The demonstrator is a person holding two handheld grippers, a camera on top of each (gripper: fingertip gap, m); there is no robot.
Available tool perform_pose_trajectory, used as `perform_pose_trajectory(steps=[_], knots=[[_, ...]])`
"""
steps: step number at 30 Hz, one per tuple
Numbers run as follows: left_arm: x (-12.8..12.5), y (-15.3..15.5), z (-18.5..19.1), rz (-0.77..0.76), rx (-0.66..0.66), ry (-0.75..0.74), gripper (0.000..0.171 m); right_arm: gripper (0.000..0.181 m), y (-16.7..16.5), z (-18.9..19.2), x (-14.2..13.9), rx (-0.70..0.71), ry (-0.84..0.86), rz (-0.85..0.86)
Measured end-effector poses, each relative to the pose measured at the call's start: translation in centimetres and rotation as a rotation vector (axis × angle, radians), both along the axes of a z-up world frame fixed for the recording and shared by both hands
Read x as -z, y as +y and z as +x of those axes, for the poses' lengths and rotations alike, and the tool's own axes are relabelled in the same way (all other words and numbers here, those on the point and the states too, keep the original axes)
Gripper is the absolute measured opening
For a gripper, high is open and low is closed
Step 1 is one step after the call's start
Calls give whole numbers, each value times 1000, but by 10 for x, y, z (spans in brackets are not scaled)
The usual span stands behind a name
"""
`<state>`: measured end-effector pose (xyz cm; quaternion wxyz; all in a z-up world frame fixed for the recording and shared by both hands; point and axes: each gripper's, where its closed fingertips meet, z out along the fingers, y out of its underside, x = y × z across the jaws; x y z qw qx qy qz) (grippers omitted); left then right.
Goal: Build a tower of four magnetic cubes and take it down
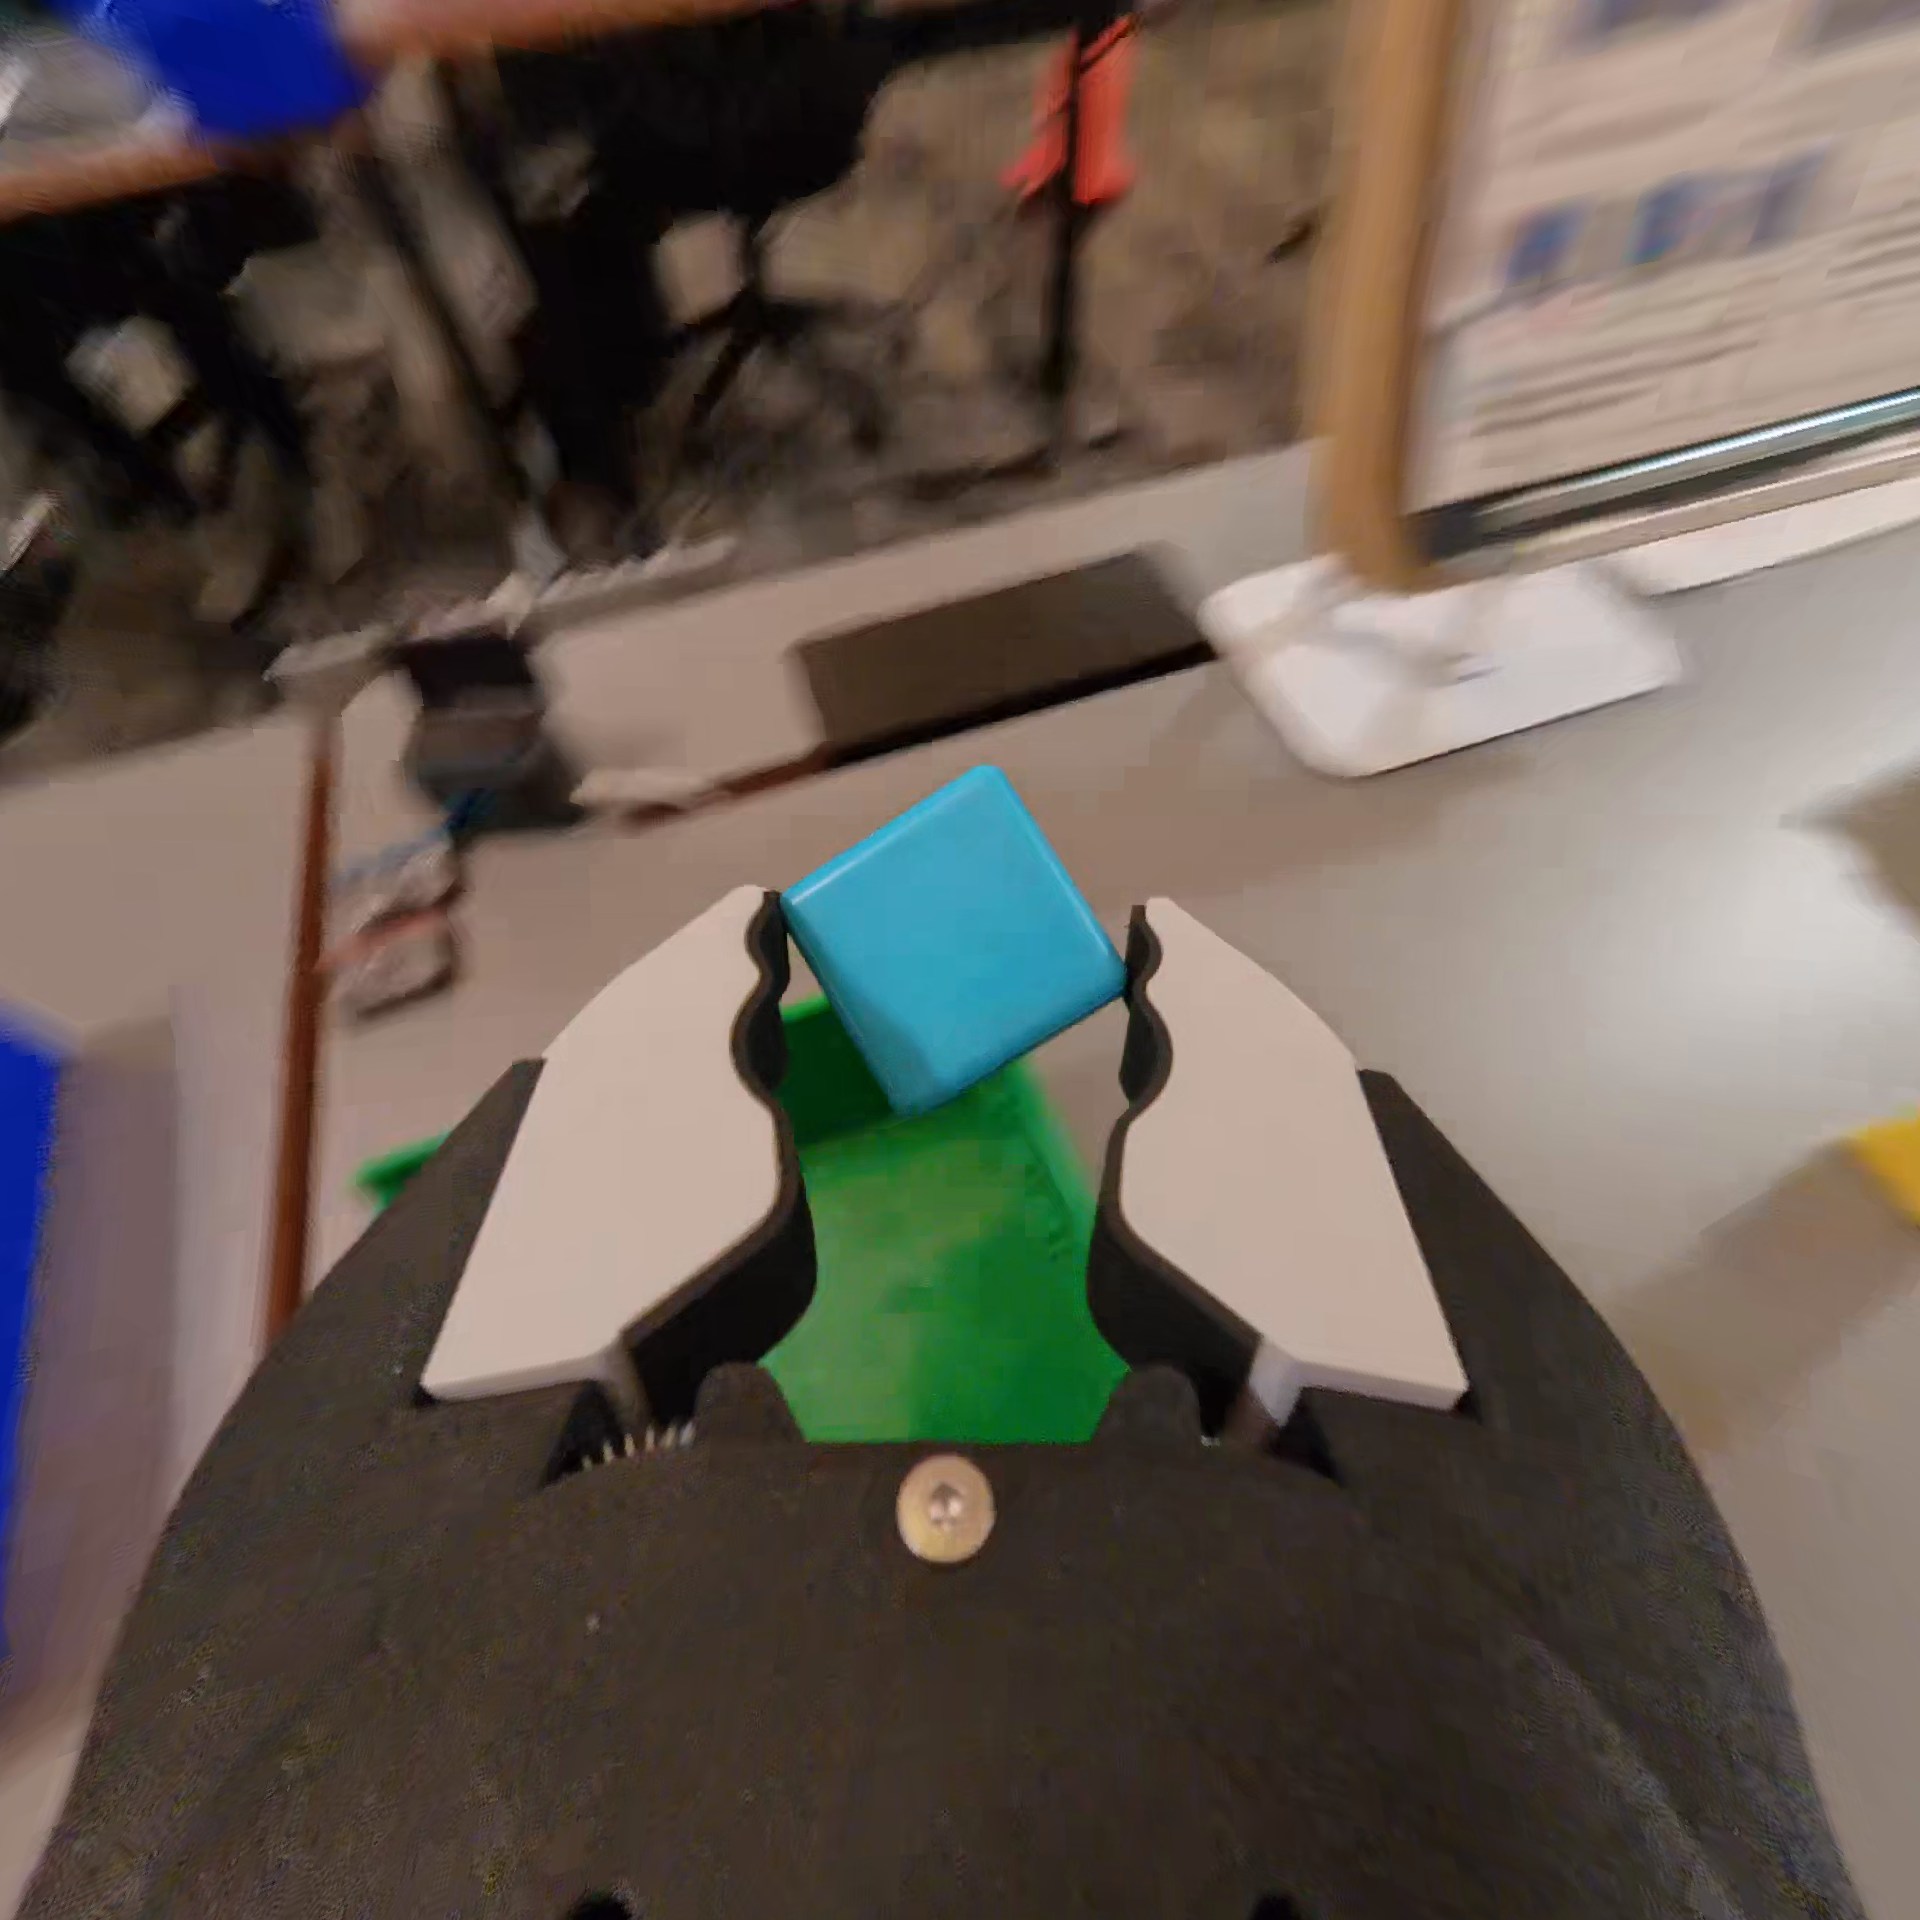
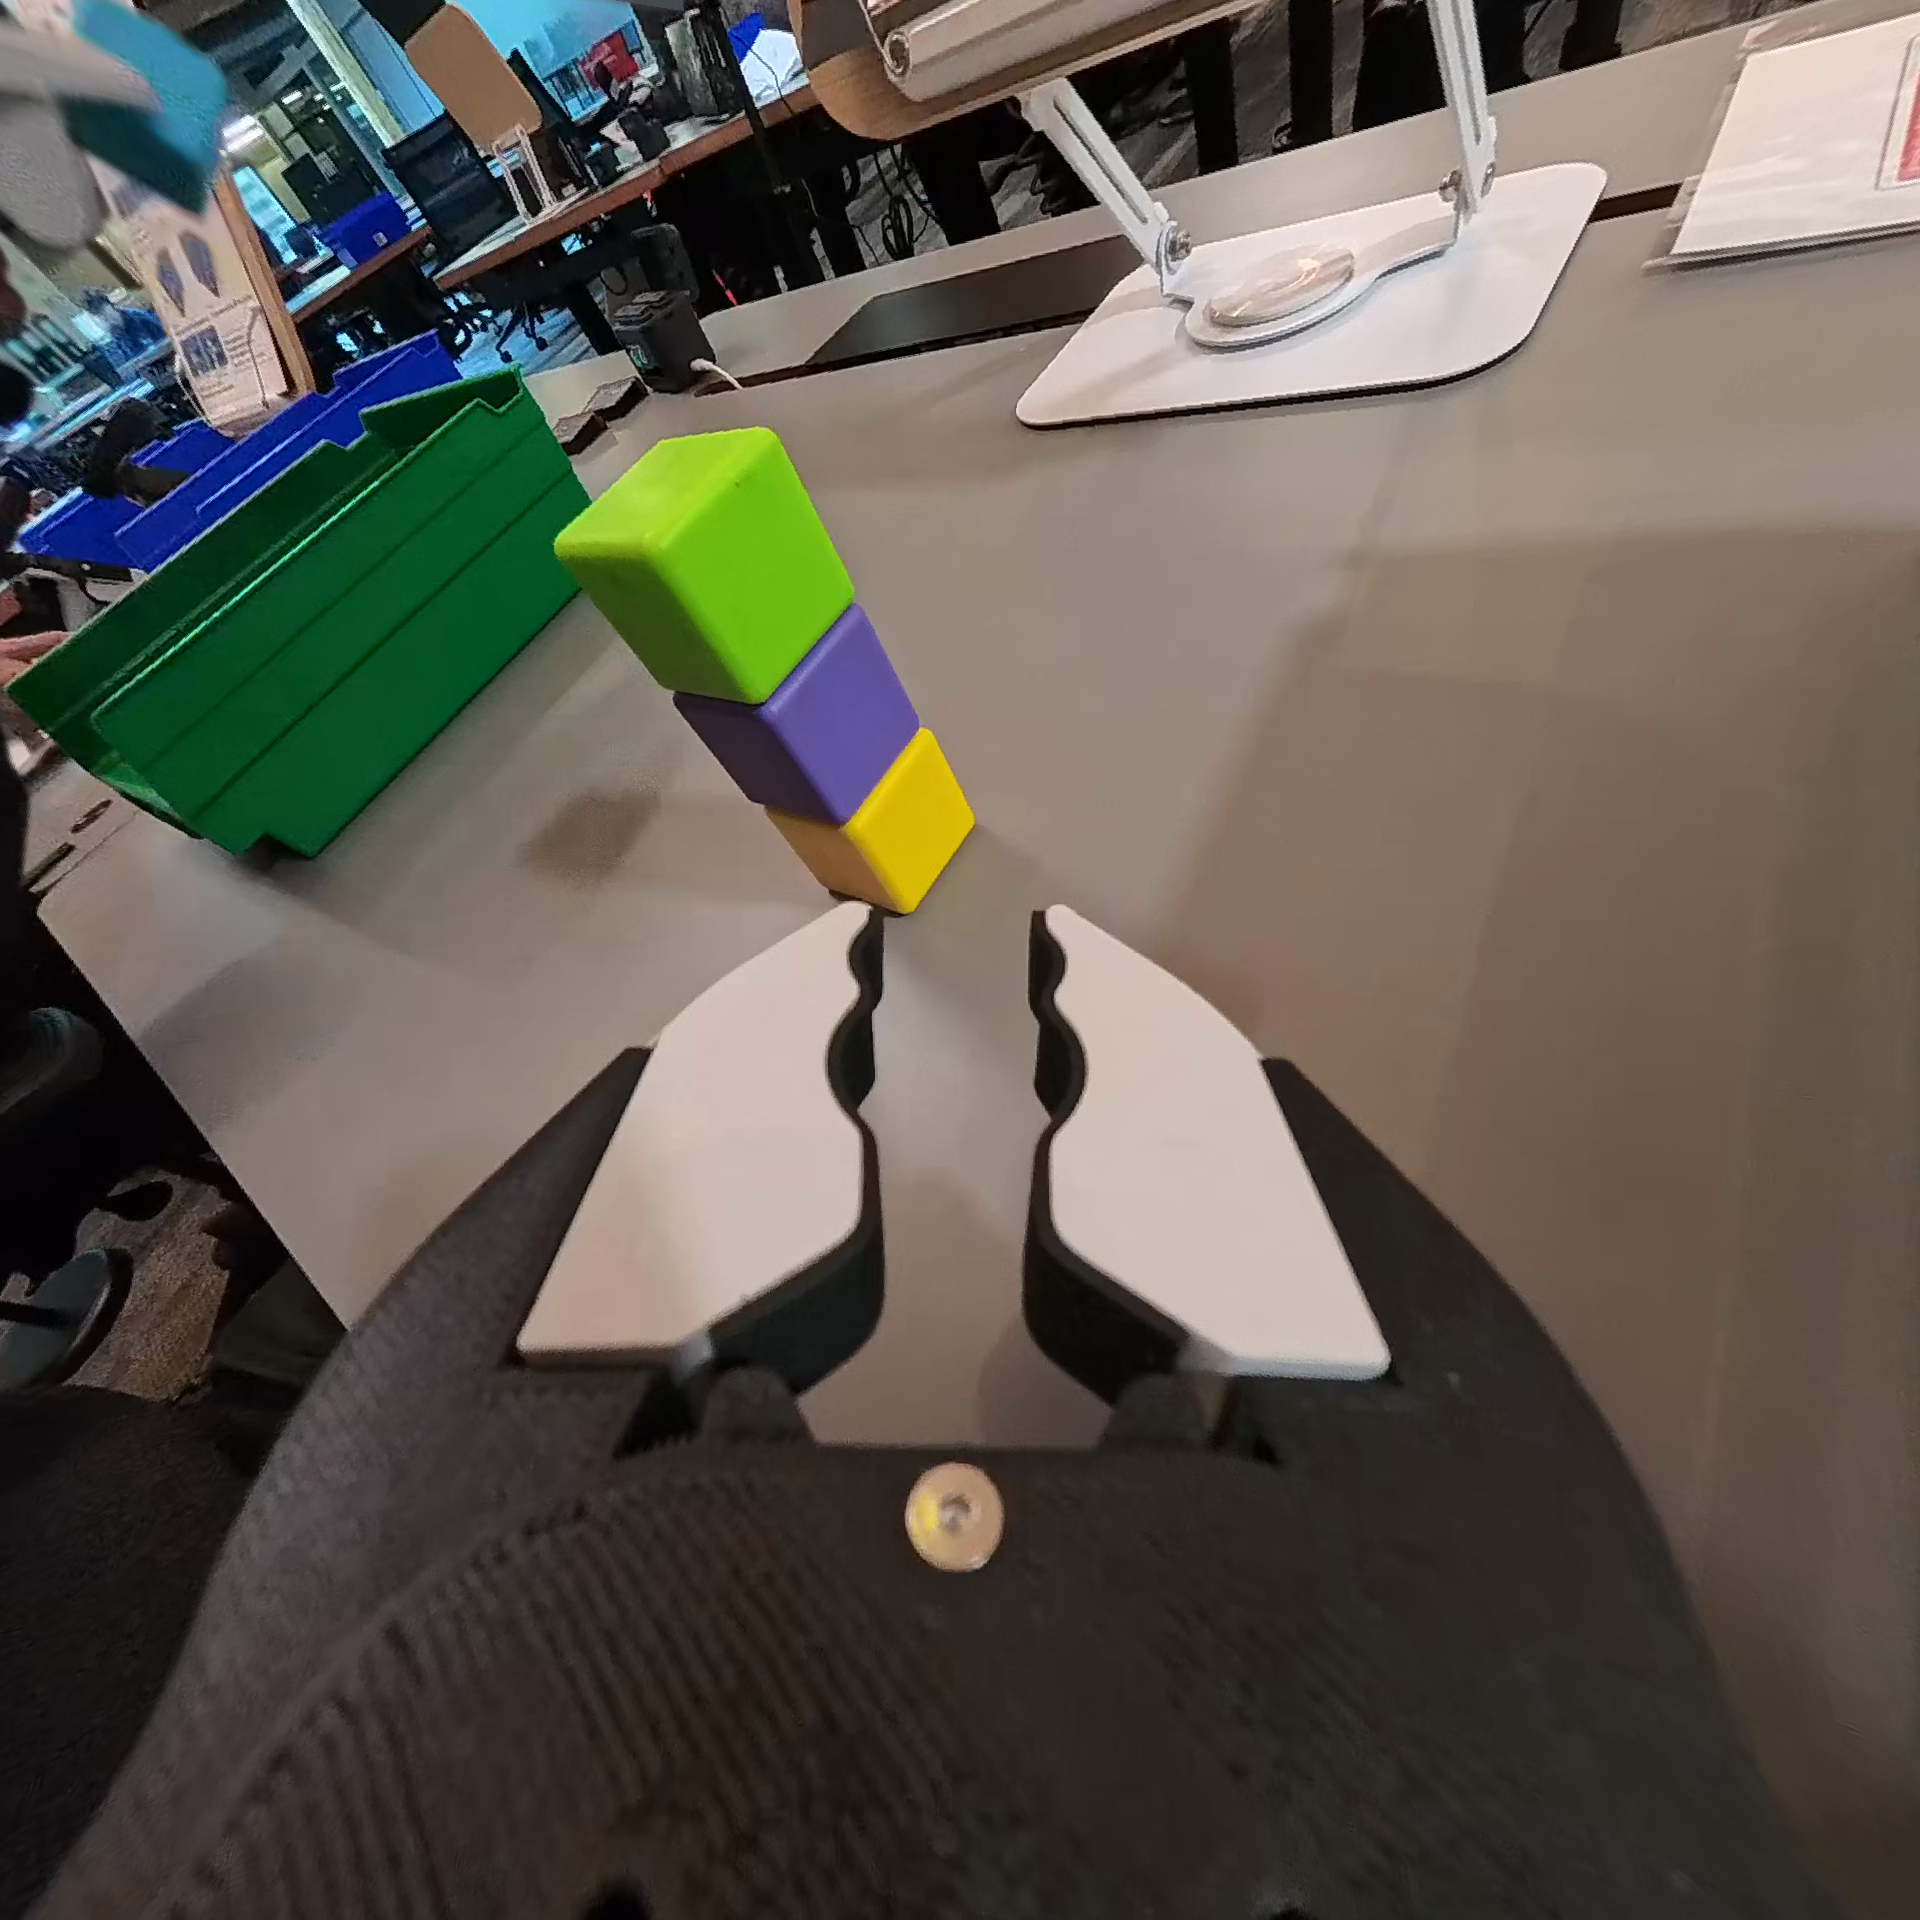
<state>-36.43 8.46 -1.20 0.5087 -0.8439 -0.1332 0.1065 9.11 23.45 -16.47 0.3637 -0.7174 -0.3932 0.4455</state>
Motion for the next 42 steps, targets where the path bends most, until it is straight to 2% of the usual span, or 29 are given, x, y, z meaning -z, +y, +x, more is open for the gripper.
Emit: perform_pose_trajectory(steps=[3,6,8,9,13,16,19,22,33,37,42], knots=[[-31,36,77,96,307,25,63,27,-1,0,-1,-2,2,1],[-36,59,161,105,695,58,63,27,1,2,-1,7,7,1],[-32,66,218,104,979,152,64,27,1,4,0,12,7,-4],[-29,71,240,98,1078,202,64,27,2,4,-1,14,9,-5],[-11,101,302,-78,1322,248,64,27,1,6,-3,18,13,10],[12,117,333,-234,1479,274,63,27,0,7,-4,14,13,15],[38,127,350,-368,1563,281,64,27,0,9,-5,14,16,14],[54,134,361,-410,1606,305,64,27,1,13,-5,22,20,9],[55,137,367,-402,1706,222,63,27,5,19,-6,44,41,-28],[57,136,371,-376,1725,238,63,28,6,18,-4,45,35,-28],[64,131,372,-421,1758,312,63,27,8,18,-4,50,37,-33]])
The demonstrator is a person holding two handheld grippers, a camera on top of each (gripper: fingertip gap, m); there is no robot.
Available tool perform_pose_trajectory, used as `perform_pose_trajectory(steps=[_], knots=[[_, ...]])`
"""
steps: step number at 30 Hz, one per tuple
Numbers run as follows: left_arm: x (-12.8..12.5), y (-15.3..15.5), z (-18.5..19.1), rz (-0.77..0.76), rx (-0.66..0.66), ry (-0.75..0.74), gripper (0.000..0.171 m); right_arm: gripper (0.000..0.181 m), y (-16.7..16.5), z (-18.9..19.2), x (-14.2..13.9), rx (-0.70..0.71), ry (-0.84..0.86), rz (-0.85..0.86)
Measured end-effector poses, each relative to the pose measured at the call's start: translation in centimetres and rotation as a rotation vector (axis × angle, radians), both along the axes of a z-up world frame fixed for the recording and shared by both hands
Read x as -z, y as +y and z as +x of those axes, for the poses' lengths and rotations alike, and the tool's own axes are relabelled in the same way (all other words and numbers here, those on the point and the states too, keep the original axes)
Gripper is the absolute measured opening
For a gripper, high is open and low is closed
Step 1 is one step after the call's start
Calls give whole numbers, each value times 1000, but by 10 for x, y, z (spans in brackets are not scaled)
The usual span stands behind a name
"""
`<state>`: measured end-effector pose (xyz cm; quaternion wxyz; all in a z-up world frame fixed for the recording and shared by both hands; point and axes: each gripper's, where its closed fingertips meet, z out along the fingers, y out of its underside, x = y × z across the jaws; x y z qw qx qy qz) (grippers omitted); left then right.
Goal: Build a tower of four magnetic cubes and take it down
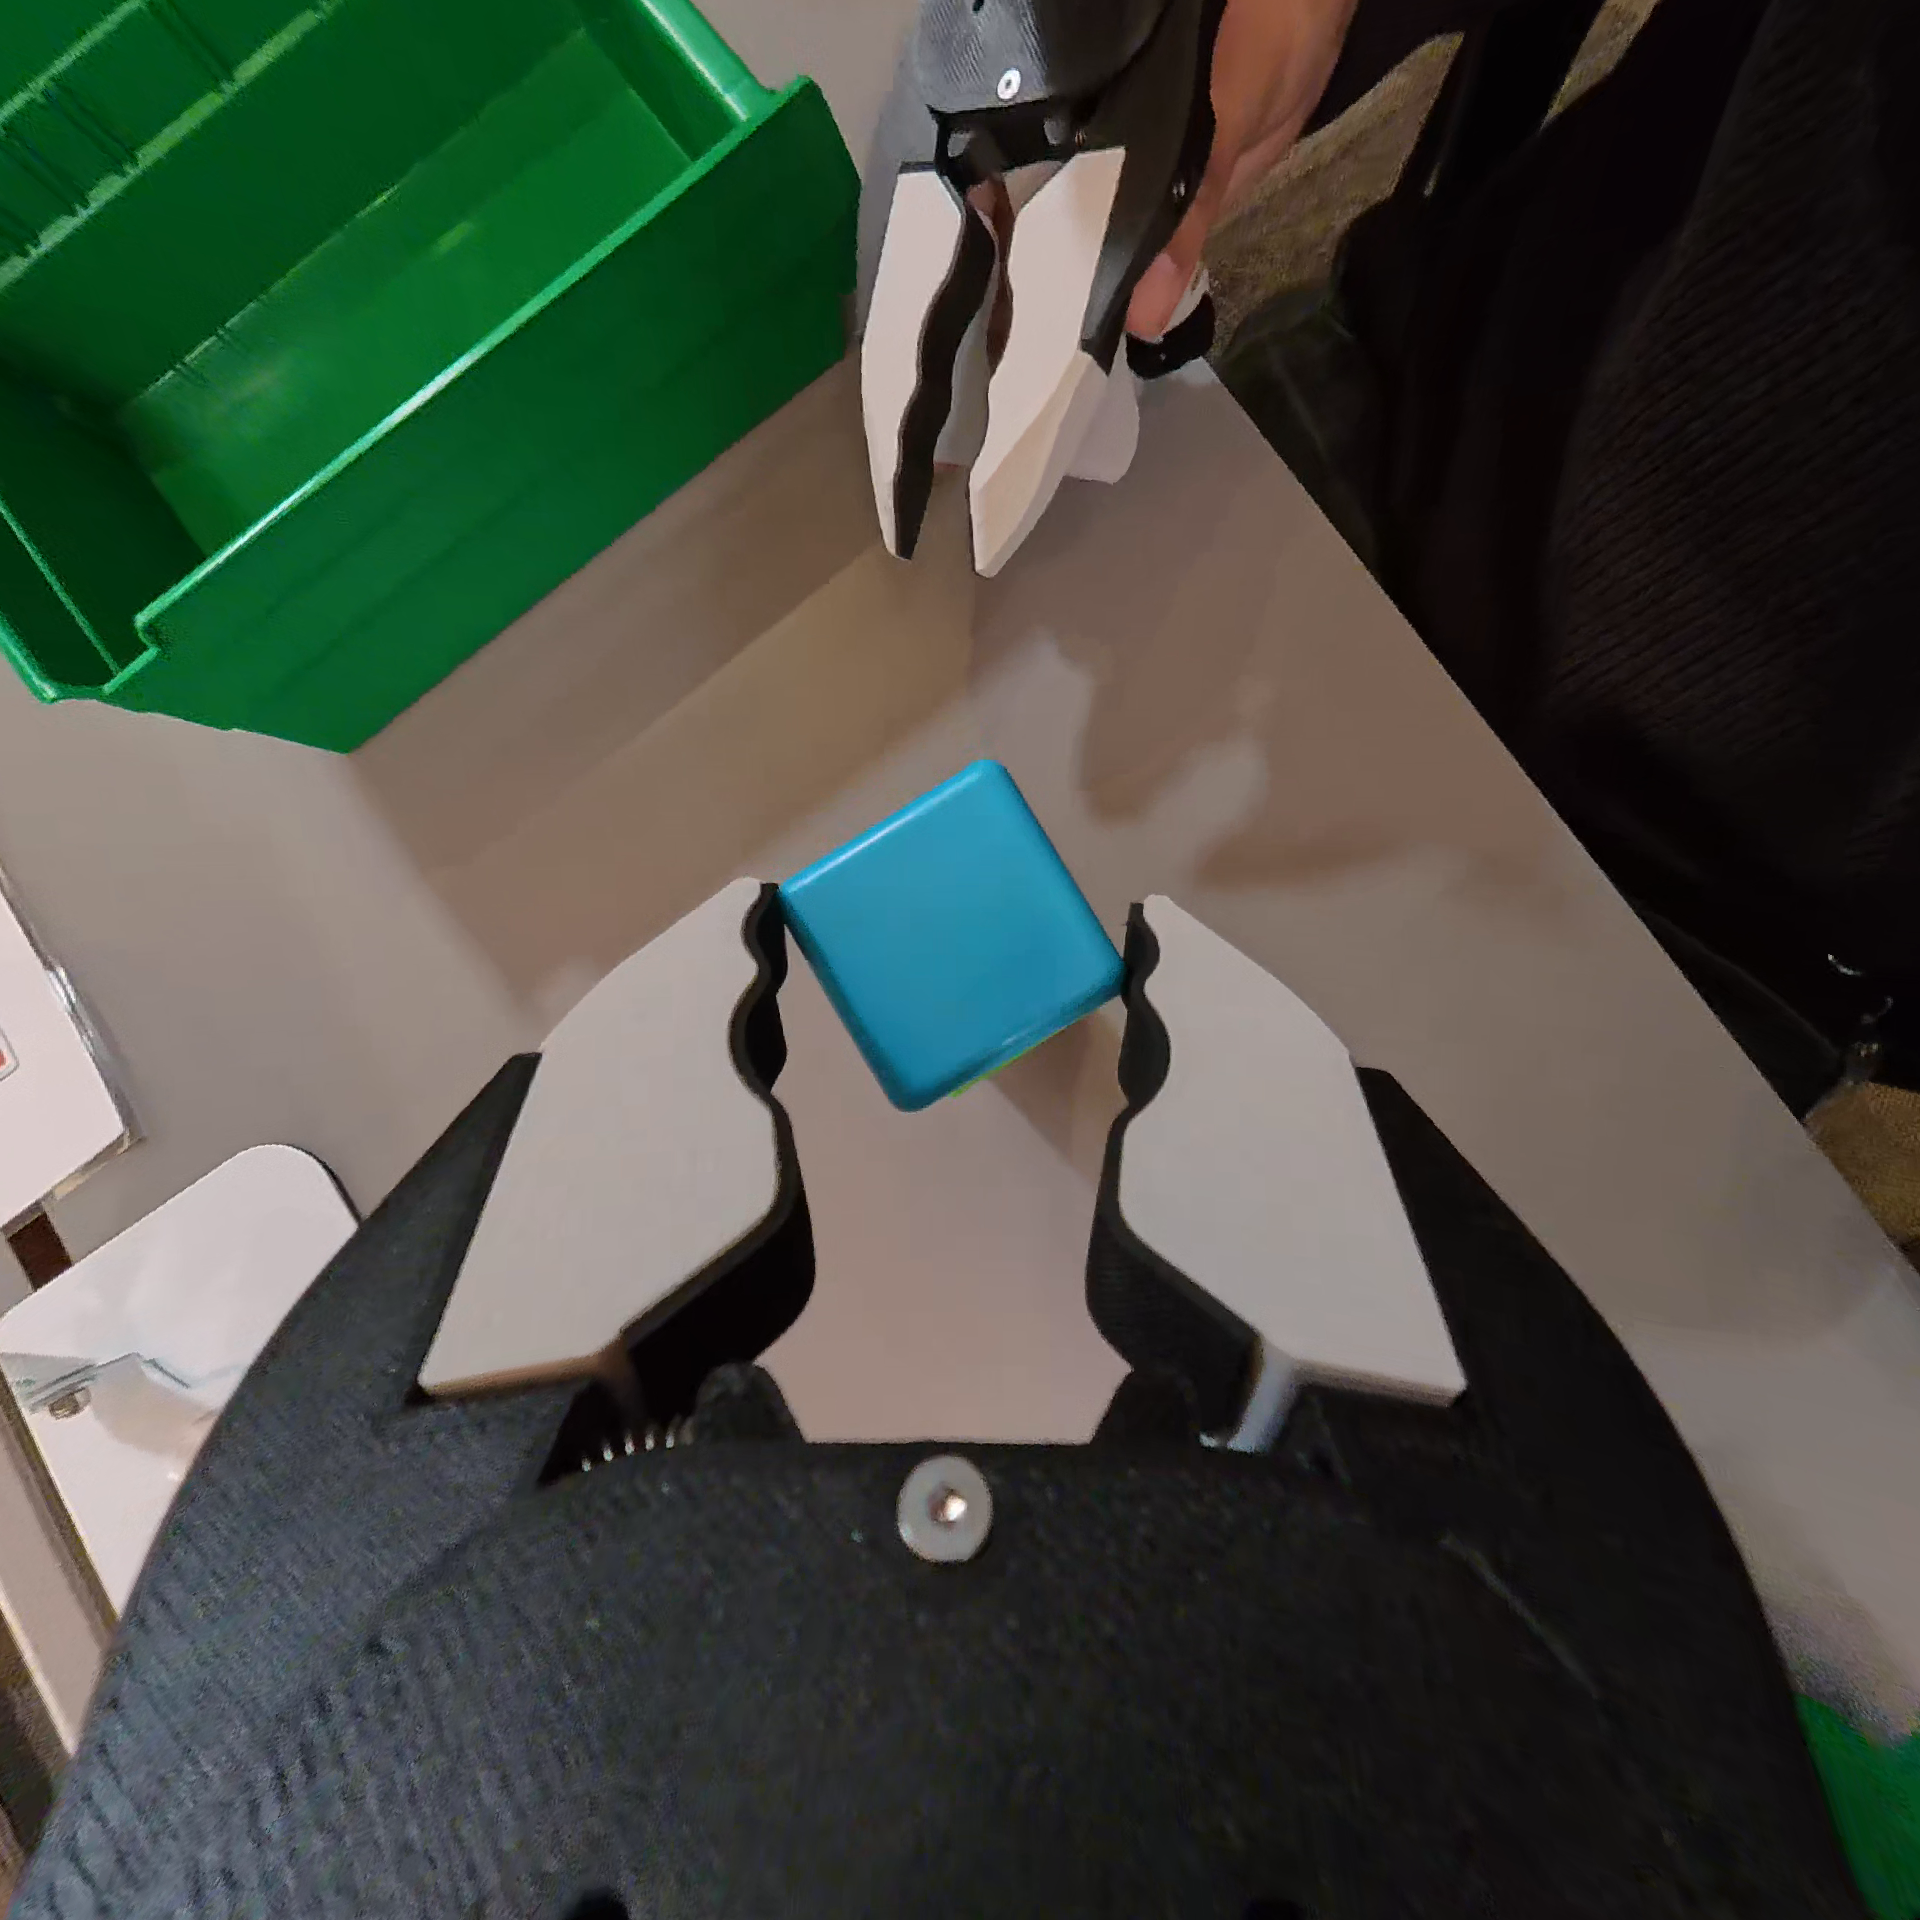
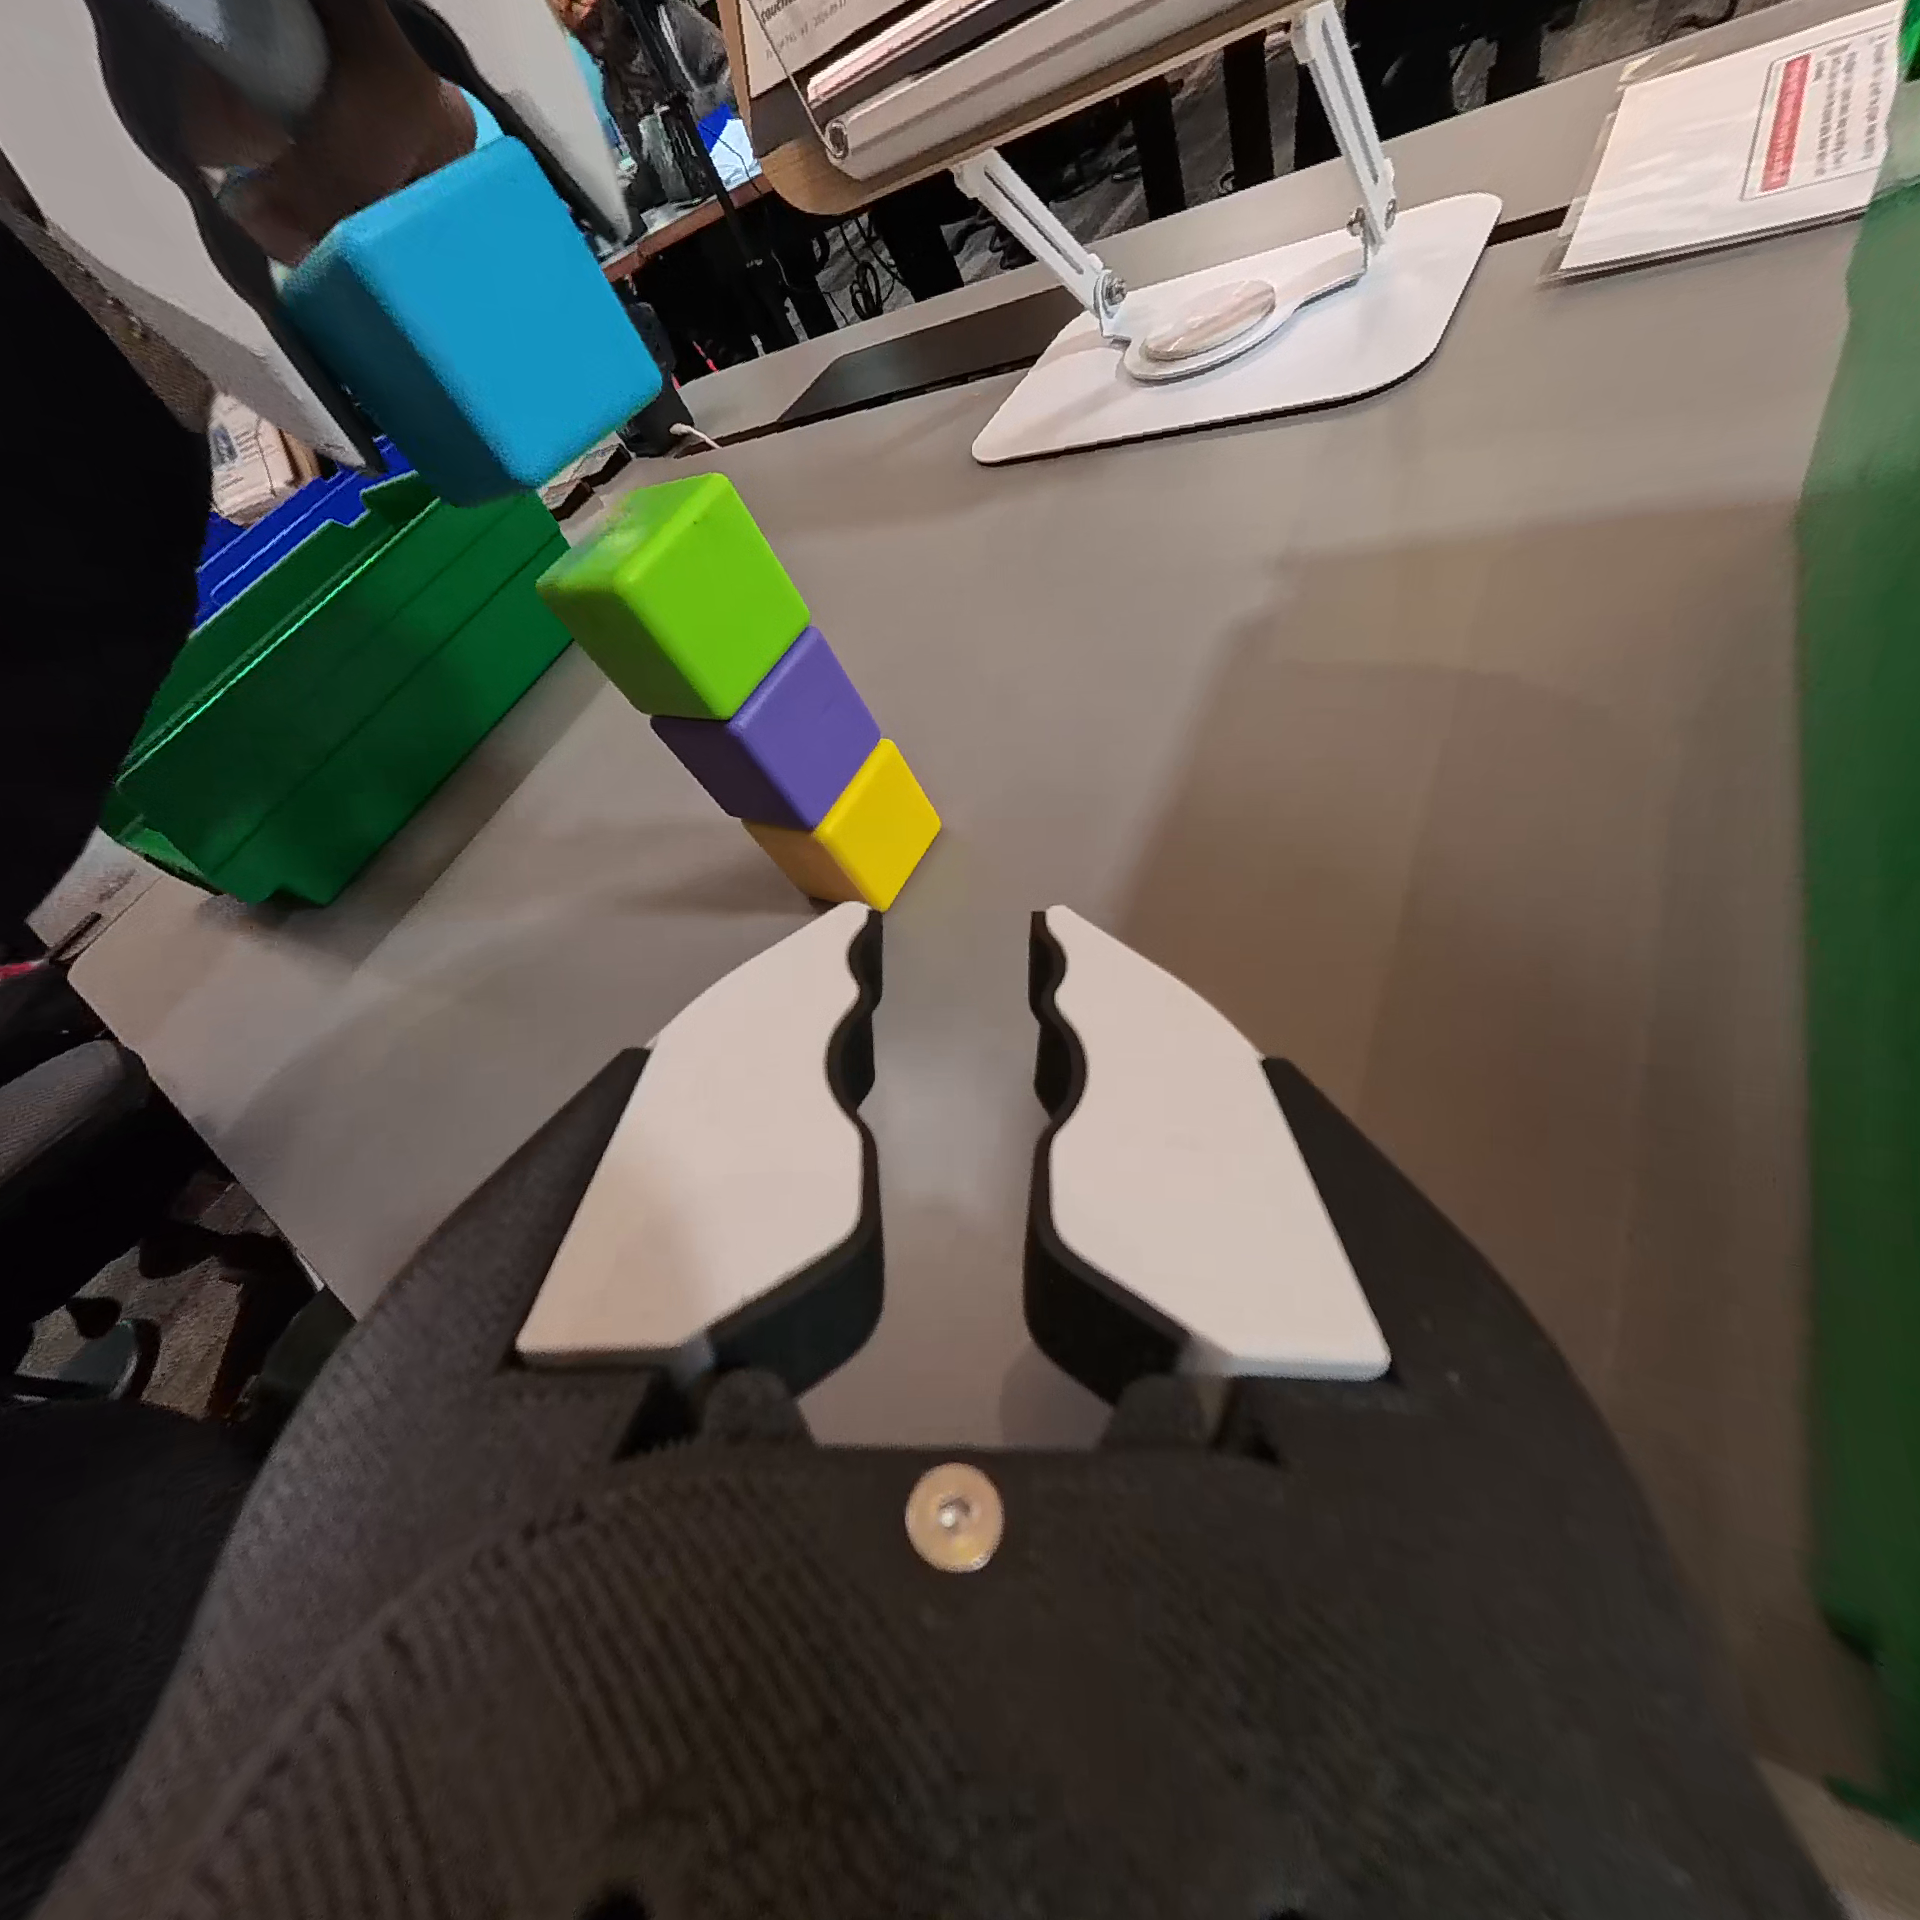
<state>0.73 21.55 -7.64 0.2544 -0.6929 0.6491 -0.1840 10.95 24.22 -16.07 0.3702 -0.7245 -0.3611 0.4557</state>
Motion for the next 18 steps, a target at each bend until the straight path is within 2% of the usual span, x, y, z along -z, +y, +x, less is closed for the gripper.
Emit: perform_pose_trajectory(steps=[7,18], knots=[[5,-3,0,-2,51,51,64,28,0,0,0,0,1,-4],[18,0,-2,-25,42,26,64,28,2,1,0,6,10,-20]])
